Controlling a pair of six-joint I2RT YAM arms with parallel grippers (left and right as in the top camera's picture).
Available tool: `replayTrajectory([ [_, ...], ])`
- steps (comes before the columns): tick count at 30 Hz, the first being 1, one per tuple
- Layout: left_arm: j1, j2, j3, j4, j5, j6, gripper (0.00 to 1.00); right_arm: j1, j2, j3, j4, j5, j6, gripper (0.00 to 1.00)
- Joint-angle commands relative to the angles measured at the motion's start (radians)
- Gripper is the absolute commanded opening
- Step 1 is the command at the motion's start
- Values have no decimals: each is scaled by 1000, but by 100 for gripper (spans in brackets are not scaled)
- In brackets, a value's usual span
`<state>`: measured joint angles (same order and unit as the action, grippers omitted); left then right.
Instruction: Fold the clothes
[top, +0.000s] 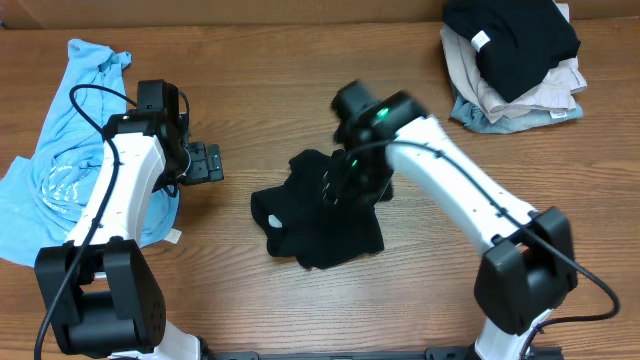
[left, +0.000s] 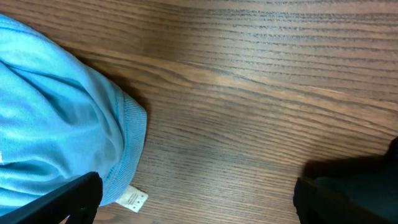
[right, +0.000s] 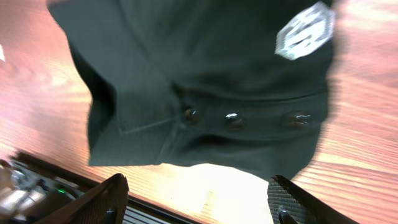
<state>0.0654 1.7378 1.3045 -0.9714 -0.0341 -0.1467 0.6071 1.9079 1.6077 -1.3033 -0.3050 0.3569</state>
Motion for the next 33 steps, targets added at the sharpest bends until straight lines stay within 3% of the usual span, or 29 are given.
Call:
replayTrajectory([
  [1, 0, 9, 18, 1, 9, 19, 100, 72, -10, -109, 39, 19, -13, 75],
  [8, 0, 9, 18, 1, 9, 19, 100, 84, -10, -351, 172, 22, 10, 75],
  [17, 0, 9, 18, 4, 9, 19, 100, -95, -8, -390, 325, 151, 13, 76],
  [27, 0, 9, 18, 10, 10, 19, 100, -336, 36, -385, 779, 193, -111, 79],
  [33, 0, 9, 18, 4, 10, 19, 100, -399, -5, -165, 517, -49, -91, 90],
])
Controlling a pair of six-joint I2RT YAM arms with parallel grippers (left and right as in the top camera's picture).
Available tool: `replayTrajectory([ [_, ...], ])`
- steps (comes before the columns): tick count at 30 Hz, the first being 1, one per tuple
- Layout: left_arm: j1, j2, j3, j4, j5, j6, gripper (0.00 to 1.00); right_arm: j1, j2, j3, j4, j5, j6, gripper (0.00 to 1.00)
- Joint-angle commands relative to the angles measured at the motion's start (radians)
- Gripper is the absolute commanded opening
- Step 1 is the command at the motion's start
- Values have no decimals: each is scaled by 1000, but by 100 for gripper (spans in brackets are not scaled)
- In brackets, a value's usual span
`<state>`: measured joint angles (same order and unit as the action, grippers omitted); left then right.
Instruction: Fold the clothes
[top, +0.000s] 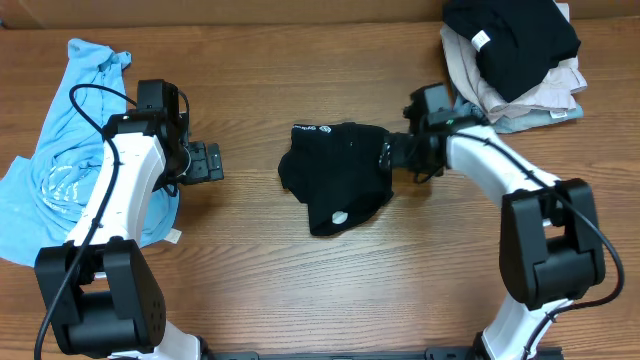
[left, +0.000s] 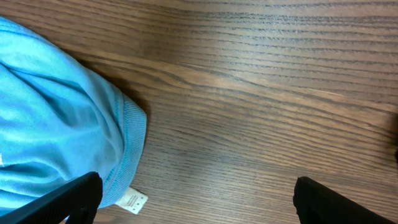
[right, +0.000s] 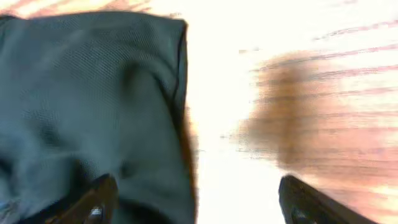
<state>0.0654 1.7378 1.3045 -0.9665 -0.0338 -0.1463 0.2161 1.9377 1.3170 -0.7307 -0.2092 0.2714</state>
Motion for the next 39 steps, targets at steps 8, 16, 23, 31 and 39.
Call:
replayTrajectory([
  [8, 0, 9, 18, -4, 9, 19, 100, 23, -82, 282, -454, -192, 313, 100],
  [16, 0, 9, 18, -1, 9, 19, 100, 186, -80, 121, -385, -36, 857, 100],
  [23, 0, 9, 18, -2, 9, 19, 100, 344, -79, 3, -170, 120, 1201, 100],
  [31, 0, 9, 18, -3, 9, 19, 100, 451, -79, -74, 0, 324, 1182, 100],
  [39, 0, 9, 18, -2, 8, 19, 100, 402, -79, -76, -21, 346, 542, 100],
])
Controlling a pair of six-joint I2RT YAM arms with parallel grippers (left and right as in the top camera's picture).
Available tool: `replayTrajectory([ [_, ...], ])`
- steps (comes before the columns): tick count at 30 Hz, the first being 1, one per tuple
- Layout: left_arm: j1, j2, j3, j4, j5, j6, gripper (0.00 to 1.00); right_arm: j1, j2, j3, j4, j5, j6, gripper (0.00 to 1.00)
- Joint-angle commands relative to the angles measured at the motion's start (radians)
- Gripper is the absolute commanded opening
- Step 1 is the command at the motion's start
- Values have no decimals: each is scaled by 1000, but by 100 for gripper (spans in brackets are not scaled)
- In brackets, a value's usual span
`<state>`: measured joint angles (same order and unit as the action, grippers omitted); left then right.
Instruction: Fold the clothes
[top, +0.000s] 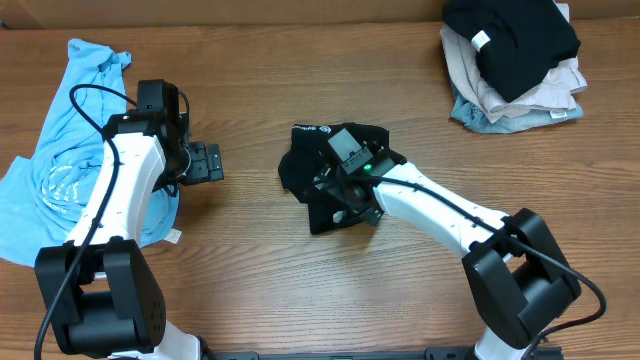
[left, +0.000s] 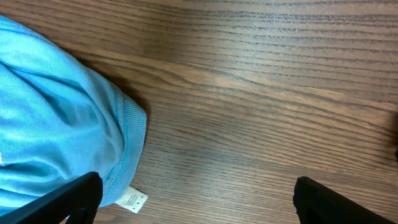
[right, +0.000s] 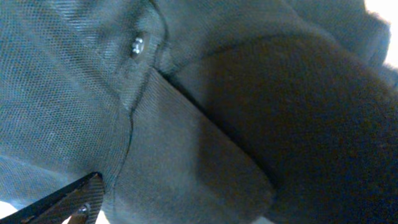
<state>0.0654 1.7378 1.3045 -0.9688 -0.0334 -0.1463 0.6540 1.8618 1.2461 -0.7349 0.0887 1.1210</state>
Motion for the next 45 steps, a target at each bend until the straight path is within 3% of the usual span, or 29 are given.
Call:
replayTrajectory([
  [1, 0, 9, 18, 1, 8, 19, 100, -54, -3, -5, -35, 46, -340, 100],
  [7, 0, 9, 18, 0, 9, 19, 100, -175, -3, -13, -47, 46, -519, 100],
  [13, 0, 9, 18, 0, 9, 19, 100, -278, -3, -67, 137, 45, -814, 100],
  [16, 0, 9, 18, -3, 9, 19, 100, -316, -5, -58, 146, 11, -837, 100],
  [19, 0, 9, 18, -7, 9, 19, 100, -345, -11, 3, 42, -197, -828, 100],
  [24, 0, 9, 18, -6, 9, 19, 100, -364, -14, 76, -133, -537, -622, 100],
  [29, 0, 9, 18, -2, 9, 19, 100, -315, -14, 28, -138, -453, -287, 100],
  [34, 0, 9, 18, -3, 10, 19, 100, -243, -14, -46, -17, -333, -75, 100],
  [39, 0, 9, 18, -2, 27, 19, 100, -192, -12, -90, 101, -262, 42, 99],
  [45, 0, 9, 18, -2, 27, 19, 100, -140, 4, -139, 257, -184, 92, 86],
])
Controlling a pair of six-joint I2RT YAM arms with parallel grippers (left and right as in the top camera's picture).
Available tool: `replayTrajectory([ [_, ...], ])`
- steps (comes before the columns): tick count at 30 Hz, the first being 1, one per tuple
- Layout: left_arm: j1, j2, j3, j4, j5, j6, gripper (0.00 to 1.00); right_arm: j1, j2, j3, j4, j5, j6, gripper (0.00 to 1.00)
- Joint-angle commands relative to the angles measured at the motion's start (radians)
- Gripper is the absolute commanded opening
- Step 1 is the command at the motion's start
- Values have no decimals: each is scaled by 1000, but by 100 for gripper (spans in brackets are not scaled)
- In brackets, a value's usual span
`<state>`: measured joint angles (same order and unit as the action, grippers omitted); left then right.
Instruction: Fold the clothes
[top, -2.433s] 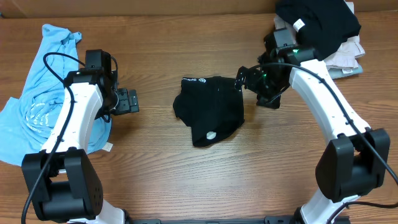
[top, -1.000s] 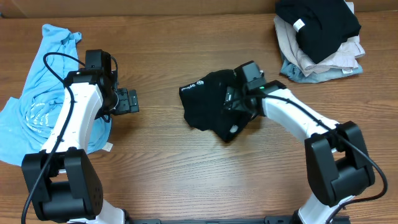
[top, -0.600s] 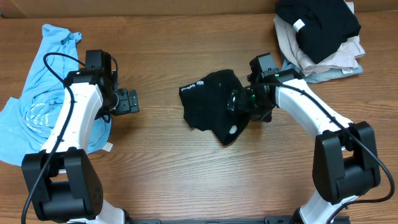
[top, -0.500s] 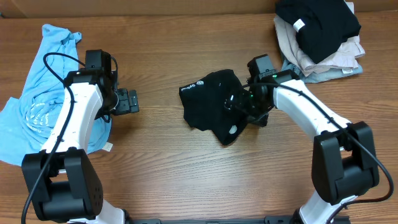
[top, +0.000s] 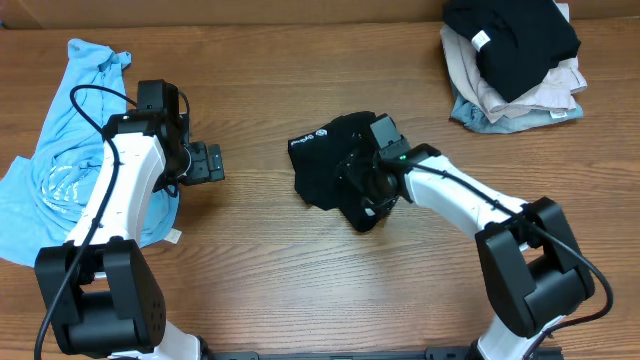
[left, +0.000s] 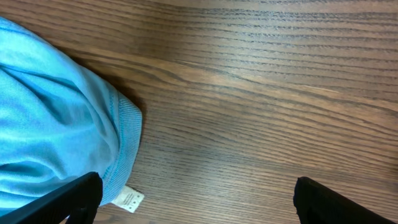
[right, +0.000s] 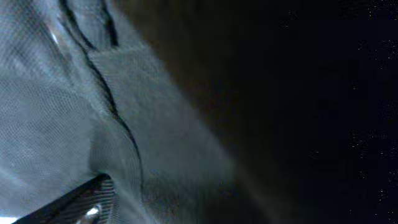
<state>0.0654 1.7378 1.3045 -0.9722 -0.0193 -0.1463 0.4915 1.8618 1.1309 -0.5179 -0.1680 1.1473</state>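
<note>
A crumpled black shirt (top: 330, 165) lies mid-table. My right gripper (top: 370, 197) is pressed down into its right part. In the right wrist view black fabric (right: 186, 112) fills the frame. One finger (right: 87, 205) shows at the far lower left, set wide; the other is hidden in the dark cloth. A light blue shirt (top: 60, 170) lies spread at the left edge. My left gripper (top: 205, 162) hovers open over bare wood just right of it, nothing between its fingers (left: 74, 199). The blue hem (left: 121, 143) and its white label (left: 126, 199) show in the left wrist view.
A pile of clothes (top: 515, 60), black on top of beige and grey pieces, sits at the far right corner. Bare wood (top: 260, 270) lies between the two shirts and along the front edge.
My right gripper has moved from the middle of the black shirt to its right part, and the shirt is bunched more tightly with its lower tip shifted right. The left arm stayed put.
First my right gripper stood open over the black shirt, which lay low in the middle of the table. Then the shirt lay further back and turned over, with the gripper at its right edge. Then the gripper was on its middle, now on its right part.
</note>
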Motion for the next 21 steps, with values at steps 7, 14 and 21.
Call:
replayTrajectory([
  [7, 0, 9, 18, 1, 13, 19, 100, 74, 65, -44, 204, 140, 67, 77],
  [14, 0, 9, 18, 1, 13, 19, 100, 101, 150, -44, 229, 119, 84, 59],
  [21, 0, 9, 18, 1, 13, 19, 100, 85, 156, -43, 229, 56, 28, 29],
])
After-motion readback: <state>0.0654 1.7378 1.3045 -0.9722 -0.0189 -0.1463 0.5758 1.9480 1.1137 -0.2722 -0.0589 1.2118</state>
